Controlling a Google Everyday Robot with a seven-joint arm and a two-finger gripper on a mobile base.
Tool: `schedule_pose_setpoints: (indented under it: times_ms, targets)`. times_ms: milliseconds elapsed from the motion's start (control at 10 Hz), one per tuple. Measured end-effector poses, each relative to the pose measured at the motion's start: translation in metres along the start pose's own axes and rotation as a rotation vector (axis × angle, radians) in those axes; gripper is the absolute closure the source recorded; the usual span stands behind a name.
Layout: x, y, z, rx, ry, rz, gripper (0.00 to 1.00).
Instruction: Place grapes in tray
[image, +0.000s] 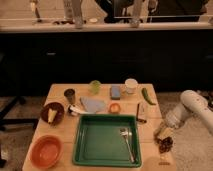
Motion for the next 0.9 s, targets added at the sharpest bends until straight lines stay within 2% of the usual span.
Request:
schedule_pose_setpoints:
  times_ms: [300, 500, 900]
  targets:
    - [-0.005, 0.002, -0.003, 0.018, 0.013, -0.020, 1.00]
    - [-0.009, 0.004, -0.011, 0.049, 0.016, -0.034, 1.00]
    - [-0.028, 0.014, -0.048, 0.147, 0.004, -0.071, 1.00]
